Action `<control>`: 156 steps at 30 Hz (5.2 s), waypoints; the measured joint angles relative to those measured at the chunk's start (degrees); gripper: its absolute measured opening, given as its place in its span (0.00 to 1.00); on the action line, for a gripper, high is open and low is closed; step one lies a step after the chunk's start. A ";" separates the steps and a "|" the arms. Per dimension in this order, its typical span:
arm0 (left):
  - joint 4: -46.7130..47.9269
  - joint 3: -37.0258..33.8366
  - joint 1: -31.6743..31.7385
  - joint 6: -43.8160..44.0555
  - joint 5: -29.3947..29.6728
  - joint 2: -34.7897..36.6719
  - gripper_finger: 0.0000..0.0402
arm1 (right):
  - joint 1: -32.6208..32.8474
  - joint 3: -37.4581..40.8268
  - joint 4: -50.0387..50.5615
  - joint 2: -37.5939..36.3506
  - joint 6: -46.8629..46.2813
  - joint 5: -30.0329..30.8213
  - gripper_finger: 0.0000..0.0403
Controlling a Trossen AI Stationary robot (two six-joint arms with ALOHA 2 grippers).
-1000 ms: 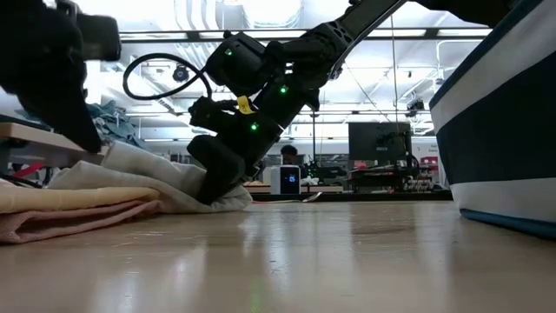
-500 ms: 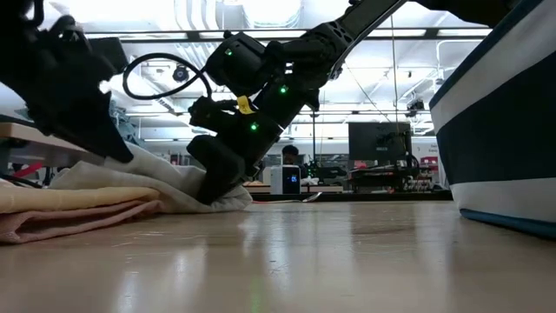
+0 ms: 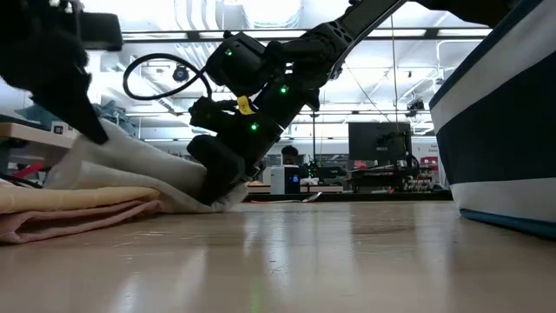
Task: Fold towel
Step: Fold the white towel
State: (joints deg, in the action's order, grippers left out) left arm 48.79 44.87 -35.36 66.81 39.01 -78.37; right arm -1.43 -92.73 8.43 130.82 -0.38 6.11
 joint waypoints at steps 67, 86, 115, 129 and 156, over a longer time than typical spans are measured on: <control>-6.80 -4.97 3.44 -5.08 7.07 5.39 0.07 | -6.68 -2.78 -1.24 -2.91 -6.18 -10.49 0.00; -23.00 -11.87 3.53 -10.32 -15.60 6.95 0.00 | -7.39 -2.58 9.14 -4.20 -6.17 -0.30 0.00; -19.24 -15.95 9.99 -6.54 0.88 8.04 0.01 | -5.29 1.25 41.38 -10.43 -7.83 2.08 0.00; -43.82 -13.56 18.52 -32.13 5.00 4.00 0.00 | -8.22 1.01 30.00 -15.84 -4.87 2.28 0.00; -47.69 -13.48 42.84 -48.34 -25.67 3.64 0.01 | -5.52 3.78 44.88 -18.13 -1.34 0.98 0.00</control>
State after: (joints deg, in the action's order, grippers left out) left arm 1.10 31.39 7.48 18.46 13.34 -74.73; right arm -6.95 -88.94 53.31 112.70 -1.72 7.09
